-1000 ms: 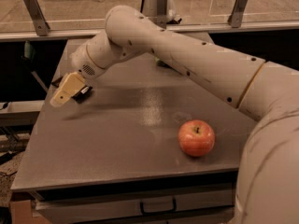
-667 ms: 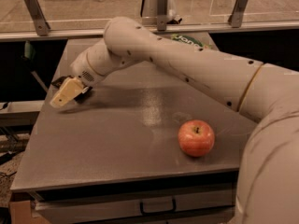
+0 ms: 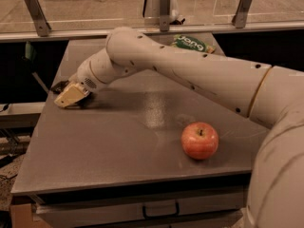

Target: Move rxbar chocolate near green rice chip bag

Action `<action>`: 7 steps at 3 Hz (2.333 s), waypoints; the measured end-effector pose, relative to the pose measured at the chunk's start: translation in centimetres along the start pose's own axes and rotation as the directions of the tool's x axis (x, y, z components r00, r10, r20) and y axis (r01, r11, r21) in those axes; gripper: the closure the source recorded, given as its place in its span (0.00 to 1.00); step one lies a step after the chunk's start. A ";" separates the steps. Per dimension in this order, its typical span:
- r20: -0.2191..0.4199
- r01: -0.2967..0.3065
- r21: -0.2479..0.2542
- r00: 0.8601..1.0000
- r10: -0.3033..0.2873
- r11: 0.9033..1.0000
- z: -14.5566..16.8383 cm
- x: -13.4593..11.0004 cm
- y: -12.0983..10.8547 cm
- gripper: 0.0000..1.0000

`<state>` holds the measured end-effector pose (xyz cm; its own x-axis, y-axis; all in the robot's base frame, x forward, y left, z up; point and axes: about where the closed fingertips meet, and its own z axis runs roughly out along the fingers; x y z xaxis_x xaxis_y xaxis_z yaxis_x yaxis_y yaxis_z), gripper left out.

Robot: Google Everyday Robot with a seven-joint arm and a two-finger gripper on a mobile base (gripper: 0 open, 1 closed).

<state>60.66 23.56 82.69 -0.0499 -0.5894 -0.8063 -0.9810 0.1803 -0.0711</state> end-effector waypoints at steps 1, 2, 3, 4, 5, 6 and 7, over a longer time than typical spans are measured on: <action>0.000 0.000 0.000 1.000 0.000 1.000 -0.1 -0.2 0.0 0.86; 0.000 0.000 0.000 1.000 0.000 1.000 -0.2 -0.3 0.0 1.00; 0.019 0.053 0.056 0.998 -0.054 0.997 -4.5 -1.5 -1.1 1.00; 0.026 0.134 0.136 0.990 -0.139 0.982 -10.4 -3.0 -2.8 1.00; 0.026 0.135 0.135 0.990 -0.139 0.982 -10.4 -3.0 -2.8 1.00; -0.011 0.120 0.191 0.993 -0.120 0.974 -12.7 -0.5 -4.1 1.00; -0.080 0.100 0.310 0.994 -0.079 0.945 -18.5 3.8 -5.8 1.00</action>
Offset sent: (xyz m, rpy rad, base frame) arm 0.0126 -0.0611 0.0584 0.0336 -0.1231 -0.0926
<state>62.71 5.68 90.95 0.0129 -0.6625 -0.7489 -0.8745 0.3557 -0.3297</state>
